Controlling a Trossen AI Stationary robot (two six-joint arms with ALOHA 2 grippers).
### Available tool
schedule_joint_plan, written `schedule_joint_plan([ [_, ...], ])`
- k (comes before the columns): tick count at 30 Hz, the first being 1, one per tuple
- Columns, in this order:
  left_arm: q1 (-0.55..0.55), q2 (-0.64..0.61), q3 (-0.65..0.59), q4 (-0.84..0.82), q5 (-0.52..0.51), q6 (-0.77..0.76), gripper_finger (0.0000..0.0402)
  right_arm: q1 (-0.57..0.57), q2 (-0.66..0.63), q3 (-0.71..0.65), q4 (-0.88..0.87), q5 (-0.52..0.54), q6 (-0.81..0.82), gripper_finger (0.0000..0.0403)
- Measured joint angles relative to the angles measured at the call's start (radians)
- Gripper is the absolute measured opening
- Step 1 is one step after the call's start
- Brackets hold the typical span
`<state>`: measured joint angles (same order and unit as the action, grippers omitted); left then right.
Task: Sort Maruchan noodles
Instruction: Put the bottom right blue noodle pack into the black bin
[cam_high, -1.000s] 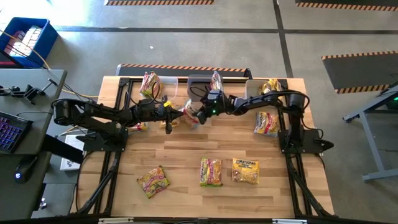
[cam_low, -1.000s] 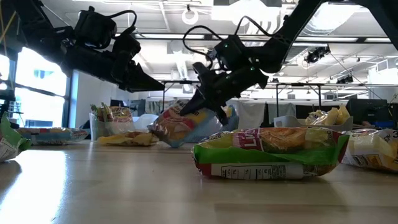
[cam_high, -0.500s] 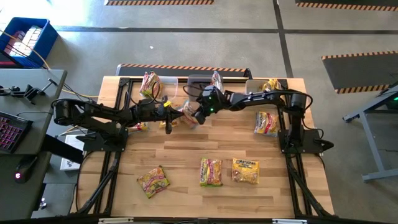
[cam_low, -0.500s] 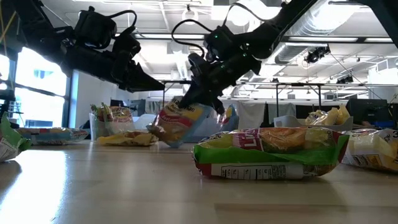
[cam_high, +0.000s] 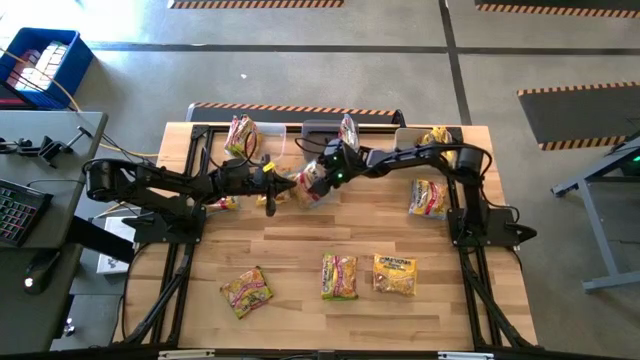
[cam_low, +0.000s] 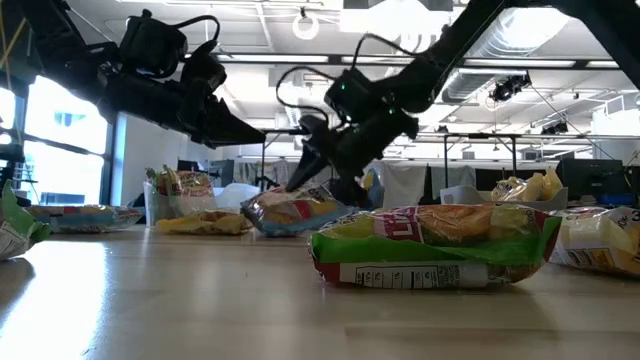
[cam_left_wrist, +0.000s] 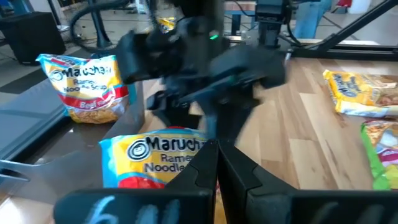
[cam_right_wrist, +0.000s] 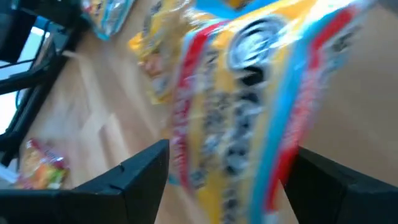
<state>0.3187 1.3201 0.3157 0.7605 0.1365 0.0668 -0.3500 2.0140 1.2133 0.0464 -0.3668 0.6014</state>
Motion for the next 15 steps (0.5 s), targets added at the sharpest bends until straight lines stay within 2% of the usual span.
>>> schedule_joint_plan([
  [10,-0.006,0.000,0.000,0.001,0.004,0.005,0.0000,0.006,0.075,0.000,0.164,-0.090,-0.016,0.0268],
  [13,-0.005,0.000,0.000,0.001,0.004,0.006,0.0000,0.019,0.103,-0.001,0.204,-0.078,0.003,0.0244],
  [15,-0.006,0.000,0.000,0.000,0.004,0.006,0.0000,0.024,0.108,-0.001,0.212,-0.067,0.004,0.0212],
])
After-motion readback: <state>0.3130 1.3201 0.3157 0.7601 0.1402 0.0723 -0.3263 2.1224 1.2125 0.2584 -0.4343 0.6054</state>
